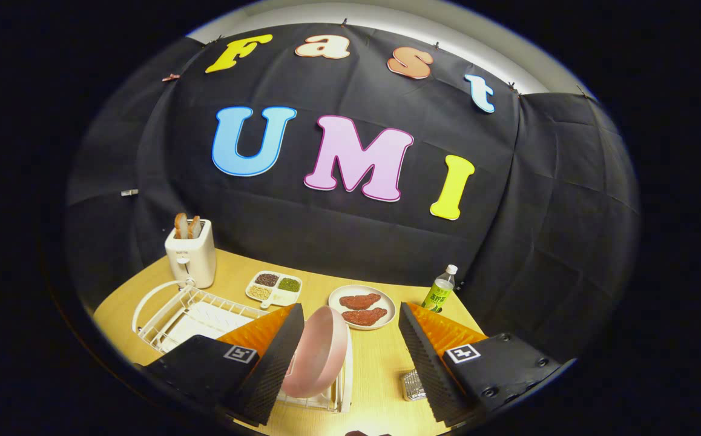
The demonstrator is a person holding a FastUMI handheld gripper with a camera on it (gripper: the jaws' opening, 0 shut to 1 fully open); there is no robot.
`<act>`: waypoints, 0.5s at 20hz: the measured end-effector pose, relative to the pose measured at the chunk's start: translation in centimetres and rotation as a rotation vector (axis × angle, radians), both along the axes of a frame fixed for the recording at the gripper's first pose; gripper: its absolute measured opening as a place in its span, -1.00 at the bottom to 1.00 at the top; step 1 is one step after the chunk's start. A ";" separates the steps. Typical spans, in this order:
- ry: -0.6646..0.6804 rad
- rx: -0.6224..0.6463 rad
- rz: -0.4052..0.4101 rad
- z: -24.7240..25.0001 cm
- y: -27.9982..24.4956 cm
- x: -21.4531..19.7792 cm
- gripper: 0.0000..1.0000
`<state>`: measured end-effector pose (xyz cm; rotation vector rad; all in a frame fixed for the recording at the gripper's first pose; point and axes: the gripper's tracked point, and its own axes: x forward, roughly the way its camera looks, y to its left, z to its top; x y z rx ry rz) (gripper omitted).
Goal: Take the plate from the dish rack, then take the spoon from the basket and place it into the plate.
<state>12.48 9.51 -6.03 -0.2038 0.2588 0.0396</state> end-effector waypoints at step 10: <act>0.256 0.041 -0.111 -10.0 -1.2 3.4 0.45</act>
